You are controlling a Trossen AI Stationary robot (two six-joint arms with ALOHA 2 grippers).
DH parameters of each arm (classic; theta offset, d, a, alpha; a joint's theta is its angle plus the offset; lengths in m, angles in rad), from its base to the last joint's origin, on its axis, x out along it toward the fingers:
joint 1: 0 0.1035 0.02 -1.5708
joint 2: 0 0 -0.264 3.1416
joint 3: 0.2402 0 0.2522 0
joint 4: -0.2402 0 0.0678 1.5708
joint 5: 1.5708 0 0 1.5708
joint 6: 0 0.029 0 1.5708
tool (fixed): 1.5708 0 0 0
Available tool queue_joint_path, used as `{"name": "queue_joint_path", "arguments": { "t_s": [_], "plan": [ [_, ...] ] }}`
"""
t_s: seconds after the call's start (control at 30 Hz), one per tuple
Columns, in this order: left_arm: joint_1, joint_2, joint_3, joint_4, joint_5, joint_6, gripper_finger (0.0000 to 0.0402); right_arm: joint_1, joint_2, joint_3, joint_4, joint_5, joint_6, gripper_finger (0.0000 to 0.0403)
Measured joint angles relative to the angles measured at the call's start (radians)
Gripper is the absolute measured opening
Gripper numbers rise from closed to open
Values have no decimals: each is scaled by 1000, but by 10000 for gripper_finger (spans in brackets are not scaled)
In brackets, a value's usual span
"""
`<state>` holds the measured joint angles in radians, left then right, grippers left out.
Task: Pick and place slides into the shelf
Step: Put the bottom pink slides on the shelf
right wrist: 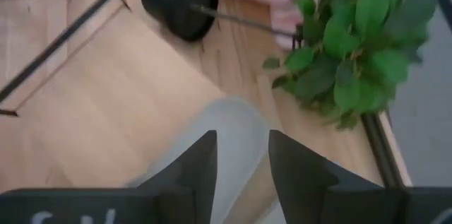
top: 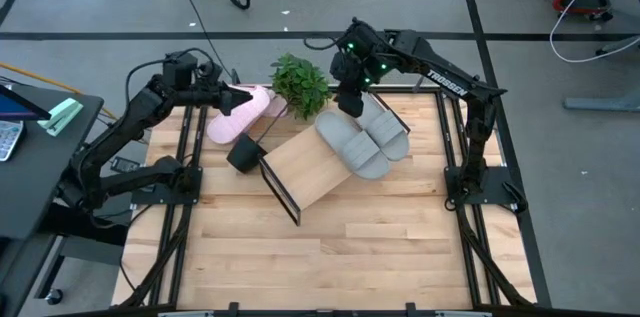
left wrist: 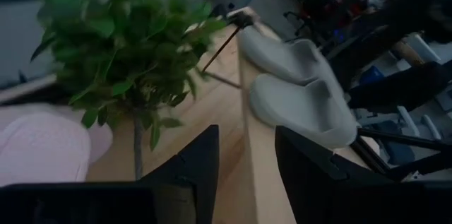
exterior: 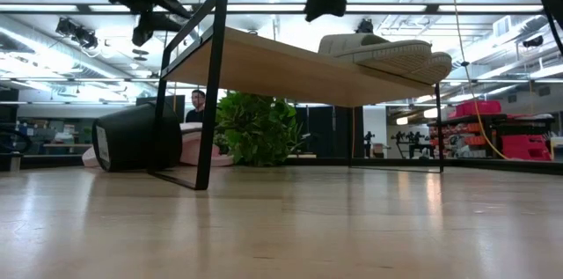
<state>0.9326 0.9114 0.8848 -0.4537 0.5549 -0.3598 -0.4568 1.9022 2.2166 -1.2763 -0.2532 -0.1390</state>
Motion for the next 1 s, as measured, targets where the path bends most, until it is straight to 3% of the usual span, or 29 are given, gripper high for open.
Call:
{"name": "queue_joint_path", "arguments": {
  "t_s": [0.13,0.23,0.47,0.67,0.8,1.0],
  "plan": [
    [0,85,77,-27,-1,0,153,-16,0,0,41,-41,1,133],
    [9,183,214,-121,-24,109,157,-21,0,0,47,-45,4,133],
    [133,506,536,-547,-84,446,154,-26,0,0,47,-46,51,133],
    [182,718,661,-956,-116,726,162,-26,0,0,52,-45,63,133],
    [215,742,658,-899,-175,702,164,-25,0,0,62,-45,66,133],
    [222,757,657,-872,-242,816,156,-25,0,0,99,-45,66,133]
  ]
}}
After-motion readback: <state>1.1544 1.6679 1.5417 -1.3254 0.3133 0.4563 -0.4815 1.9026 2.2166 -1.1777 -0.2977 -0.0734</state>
